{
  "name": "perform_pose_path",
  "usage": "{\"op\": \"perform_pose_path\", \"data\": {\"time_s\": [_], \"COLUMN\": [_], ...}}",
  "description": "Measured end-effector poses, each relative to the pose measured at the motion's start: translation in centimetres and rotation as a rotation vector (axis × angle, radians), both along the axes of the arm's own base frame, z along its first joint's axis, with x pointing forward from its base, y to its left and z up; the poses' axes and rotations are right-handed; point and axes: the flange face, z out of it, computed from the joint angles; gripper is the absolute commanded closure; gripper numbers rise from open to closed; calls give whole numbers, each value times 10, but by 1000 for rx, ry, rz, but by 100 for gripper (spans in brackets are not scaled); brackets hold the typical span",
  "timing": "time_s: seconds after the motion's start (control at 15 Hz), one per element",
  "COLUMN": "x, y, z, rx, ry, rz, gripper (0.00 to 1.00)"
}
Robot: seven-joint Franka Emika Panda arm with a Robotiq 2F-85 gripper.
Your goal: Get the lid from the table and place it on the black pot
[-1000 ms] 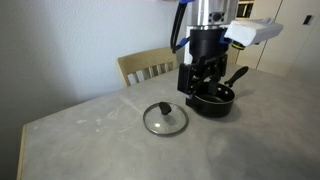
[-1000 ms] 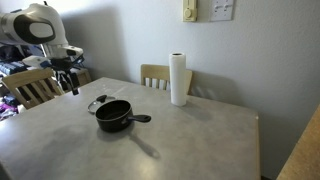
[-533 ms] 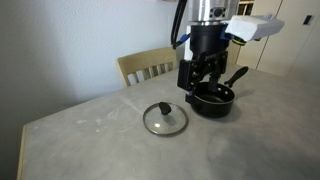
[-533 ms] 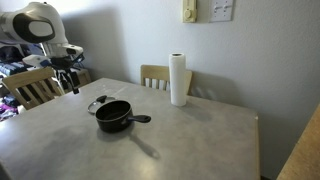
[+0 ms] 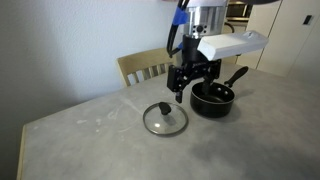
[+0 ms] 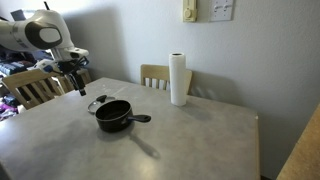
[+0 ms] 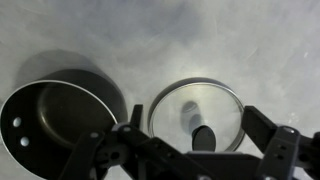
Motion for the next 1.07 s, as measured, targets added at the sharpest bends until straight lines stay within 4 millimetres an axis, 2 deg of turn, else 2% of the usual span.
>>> {"op": "perform_pose_path", "data": {"time_s": [0.33,0.73,1.07], "x": [31,69,81], "y": [5,1,14], "z": [-28,-57,-73], "rx": [21,17,17], "ry": [-75,-132,-133], "rz": [-32,-50,-28], "gripper": [0,0,0]}}
